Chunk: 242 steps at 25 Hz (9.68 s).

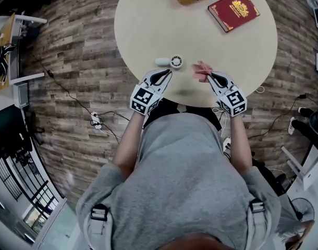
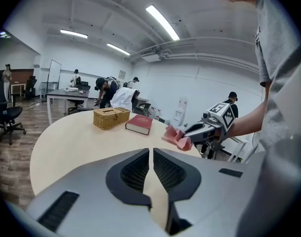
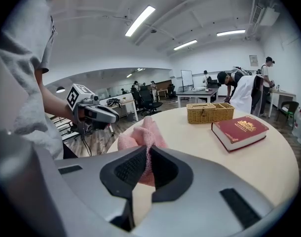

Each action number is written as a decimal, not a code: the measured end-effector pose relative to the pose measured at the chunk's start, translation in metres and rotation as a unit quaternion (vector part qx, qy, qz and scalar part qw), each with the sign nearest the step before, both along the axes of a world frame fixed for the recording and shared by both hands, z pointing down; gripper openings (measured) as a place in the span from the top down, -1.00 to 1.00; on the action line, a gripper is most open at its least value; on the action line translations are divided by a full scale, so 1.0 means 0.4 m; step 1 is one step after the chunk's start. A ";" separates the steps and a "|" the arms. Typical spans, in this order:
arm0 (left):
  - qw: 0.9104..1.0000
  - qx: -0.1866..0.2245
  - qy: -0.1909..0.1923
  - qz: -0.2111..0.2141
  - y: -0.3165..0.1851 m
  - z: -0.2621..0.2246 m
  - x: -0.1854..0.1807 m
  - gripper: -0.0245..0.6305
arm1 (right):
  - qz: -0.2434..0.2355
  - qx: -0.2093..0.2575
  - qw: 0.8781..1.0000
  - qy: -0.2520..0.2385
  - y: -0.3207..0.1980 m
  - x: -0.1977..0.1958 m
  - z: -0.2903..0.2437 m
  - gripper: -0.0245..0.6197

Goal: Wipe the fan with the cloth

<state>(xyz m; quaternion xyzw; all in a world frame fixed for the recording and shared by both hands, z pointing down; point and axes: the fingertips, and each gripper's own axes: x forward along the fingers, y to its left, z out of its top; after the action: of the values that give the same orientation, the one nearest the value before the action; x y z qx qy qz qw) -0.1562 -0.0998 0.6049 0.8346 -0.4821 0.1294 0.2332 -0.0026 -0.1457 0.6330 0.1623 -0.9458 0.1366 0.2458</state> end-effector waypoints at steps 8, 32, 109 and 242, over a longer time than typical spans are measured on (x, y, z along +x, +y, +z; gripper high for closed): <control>0.998 -0.023 -0.015 0.057 -0.037 0.072 -0.007 0.48 | 0.035 -0.010 0.999 0.005 -0.005 -0.014 0.041 0.83; 0.953 -0.085 -0.141 0.254 -0.109 0.349 0.018 -0.19 | 0.116 -0.033 0.992 0.032 0.042 -0.002 0.079 0.83; 0.932 0.024 -0.320 0.167 0.016 -0.074 0.321 -0.20 | -0.127 0.196 0.972 -0.011 0.183 -0.073 -0.305 0.83; 0.987 0.075 0.050 0.130 0.106 -0.255 0.478 -0.20 | -0.147 0.229 0.958 -0.087 0.159 0.110 -0.438 0.83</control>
<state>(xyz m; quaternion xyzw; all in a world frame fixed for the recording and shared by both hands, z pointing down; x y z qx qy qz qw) 0.0350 -0.0575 0.5029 0.9109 -0.3650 0.0800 0.1752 0.0413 -0.0823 0.4578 0.0606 -0.9829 -0.1076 0.1366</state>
